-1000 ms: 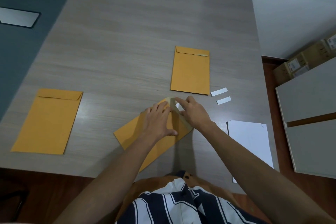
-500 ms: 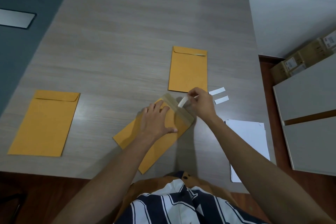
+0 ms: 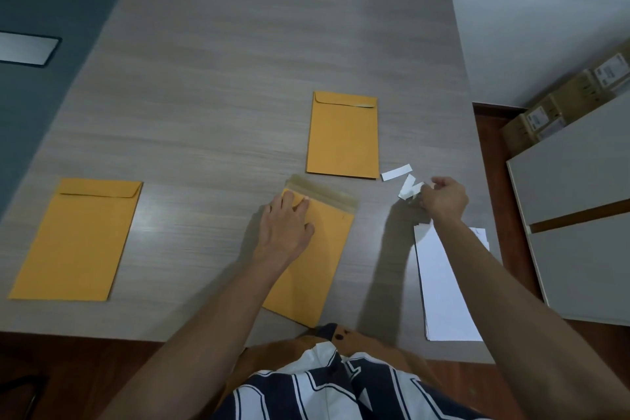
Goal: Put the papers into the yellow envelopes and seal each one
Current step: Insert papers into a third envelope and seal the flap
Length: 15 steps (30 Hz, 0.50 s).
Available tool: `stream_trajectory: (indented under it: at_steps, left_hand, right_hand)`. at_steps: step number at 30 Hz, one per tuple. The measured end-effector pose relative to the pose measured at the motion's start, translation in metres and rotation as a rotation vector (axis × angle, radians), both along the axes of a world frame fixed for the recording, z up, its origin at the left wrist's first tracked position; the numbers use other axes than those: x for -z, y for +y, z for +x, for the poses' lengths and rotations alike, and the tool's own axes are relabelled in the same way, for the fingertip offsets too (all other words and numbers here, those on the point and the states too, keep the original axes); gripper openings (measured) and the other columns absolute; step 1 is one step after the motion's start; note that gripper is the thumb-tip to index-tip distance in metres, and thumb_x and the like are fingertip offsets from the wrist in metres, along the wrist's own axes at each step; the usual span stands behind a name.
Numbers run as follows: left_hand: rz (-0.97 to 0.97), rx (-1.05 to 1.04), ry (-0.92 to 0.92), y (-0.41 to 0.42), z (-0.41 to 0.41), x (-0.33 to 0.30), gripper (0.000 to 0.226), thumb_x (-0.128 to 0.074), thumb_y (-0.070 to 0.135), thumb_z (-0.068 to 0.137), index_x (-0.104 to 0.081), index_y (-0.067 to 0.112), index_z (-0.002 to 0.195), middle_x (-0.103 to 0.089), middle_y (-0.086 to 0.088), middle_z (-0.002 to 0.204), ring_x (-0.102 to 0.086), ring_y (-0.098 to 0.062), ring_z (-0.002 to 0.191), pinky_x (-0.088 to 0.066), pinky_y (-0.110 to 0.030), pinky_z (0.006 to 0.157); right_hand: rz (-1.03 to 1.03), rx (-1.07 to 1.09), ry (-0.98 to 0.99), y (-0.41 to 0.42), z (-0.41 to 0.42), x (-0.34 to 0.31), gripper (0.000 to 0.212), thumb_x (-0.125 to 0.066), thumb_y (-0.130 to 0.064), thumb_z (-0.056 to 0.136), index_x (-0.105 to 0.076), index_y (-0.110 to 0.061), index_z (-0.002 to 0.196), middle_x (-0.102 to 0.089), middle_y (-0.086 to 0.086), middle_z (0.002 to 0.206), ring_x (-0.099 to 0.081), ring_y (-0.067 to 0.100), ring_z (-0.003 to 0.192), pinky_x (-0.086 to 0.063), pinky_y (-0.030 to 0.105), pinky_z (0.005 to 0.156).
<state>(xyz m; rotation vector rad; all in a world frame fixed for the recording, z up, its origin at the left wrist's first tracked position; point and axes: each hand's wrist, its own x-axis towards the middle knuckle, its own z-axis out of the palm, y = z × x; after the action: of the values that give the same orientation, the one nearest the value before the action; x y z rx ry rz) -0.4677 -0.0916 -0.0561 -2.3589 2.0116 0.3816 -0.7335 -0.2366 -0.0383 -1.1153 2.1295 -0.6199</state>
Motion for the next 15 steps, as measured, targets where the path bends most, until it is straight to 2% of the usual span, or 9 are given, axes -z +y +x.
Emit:
stream_trajectory:
  at_steps: [2, 4, 6, 8, 11, 13, 15]
  left_hand:
    - [-0.017, -0.006, 0.028, 0.001, 0.002, 0.0, 0.049, -0.046, 0.043, 0.096, -0.044, 0.026, 0.141, -0.042, -0.006, 0.136, -0.038, -0.024, 0.125, -0.035, -0.036, 0.097]
    - [-0.033, 0.0, 0.067, 0.001, 0.005, -0.001, 0.043, -0.051, 0.04, 0.095, -0.05, 0.027, 0.137, -0.045, -0.005, 0.129, -0.041, -0.022, 0.12, -0.036, -0.034, 0.095]
    - [-0.041, 0.012, 0.116, 0.002, 0.009, 0.0, 0.041, -0.057, 0.038, 0.093, -0.054, 0.028, 0.134, -0.047, -0.002, 0.121, -0.043, -0.02, 0.115, -0.036, -0.032, 0.093]
    - [-0.047, -0.012, 0.152, 0.001, 0.012, 0.001, 0.044, -0.063, 0.038, 0.09, -0.055, 0.025, 0.132, -0.048, -0.002, 0.123, -0.043, -0.02, 0.116, -0.036, -0.032, 0.096]
    - [-0.058, -0.098, 0.147, -0.003, 0.012, -0.002, 0.064, -0.075, 0.042, 0.08, -0.048, 0.017, 0.132, -0.046, -0.005, 0.13, -0.043, -0.022, 0.119, -0.039, -0.033, 0.099]
    - [-0.069, -0.113, 0.147, -0.005, 0.012, -0.004, 0.081, -0.08, 0.042, 0.073, -0.041, 0.016, 0.139, -0.04, -0.009, 0.141, -0.04, -0.026, 0.127, -0.037, -0.036, 0.104]
    - [-0.085, -0.05, 0.113, -0.005, 0.013, -0.004, 0.092, -0.081, 0.041, 0.072, -0.032, 0.019, 0.147, -0.035, -0.009, 0.149, -0.037, -0.028, 0.133, -0.036, -0.039, 0.106]
  right_hand:
    - [-0.093, -0.146, 0.121, 0.011, 0.013, -0.004, 0.04, -0.071, -0.021, 0.082, -0.065, -0.009, 0.119, -0.064, 0.012, 0.118, -0.064, 0.027, 0.104, -0.047, 0.03, 0.093]
    - [-0.192, -0.34, 0.115, 0.023, 0.033, -0.007, 0.04, -0.072, -0.027, 0.081, -0.065, -0.014, 0.118, -0.062, 0.007, 0.116, -0.061, 0.024, 0.103, -0.047, 0.032, 0.092]
    - [-0.175, -0.575, 0.092, 0.033, 0.056, -0.008, 0.049, -0.076, -0.031, 0.078, -0.061, -0.018, 0.123, -0.06, 0.003, 0.122, -0.056, 0.023, 0.109, -0.047, 0.039, 0.095]
    - [-0.087, -0.811, 0.149, 0.042, 0.076, -0.007, 0.069, -0.08, -0.032, 0.075, -0.05, -0.021, 0.136, -0.053, 0.0, 0.136, -0.044, 0.023, 0.125, -0.041, 0.039, 0.104]
    - [-0.068, -1.045, 0.291, 0.05, 0.099, -0.002, 0.085, -0.081, -0.03, 0.071, -0.04, -0.021, 0.144, -0.051, 0.001, 0.14, -0.038, 0.023, 0.129, -0.037, 0.035, 0.105]
    - [-0.071, -1.088, 0.358, 0.055, 0.107, 0.002, 0.08, -0.078, -0.027, 0.073, -0.041, -0.02, 0.143, -0.053, 0.003, 0.135, -0.039, 0.024, 0.126, -0.038, 0.034, 0.104]
    - [-0.165, -1.103, 0.397, 0.065, 0.111, 0.004, 0.064, -0.07, -0.018, 0.077, -0.049, -0.018, 0.138, -0.056, 0.006, 0.124, -0.043, 0.025, 0.119, -0.041, 0.035, 0.098]
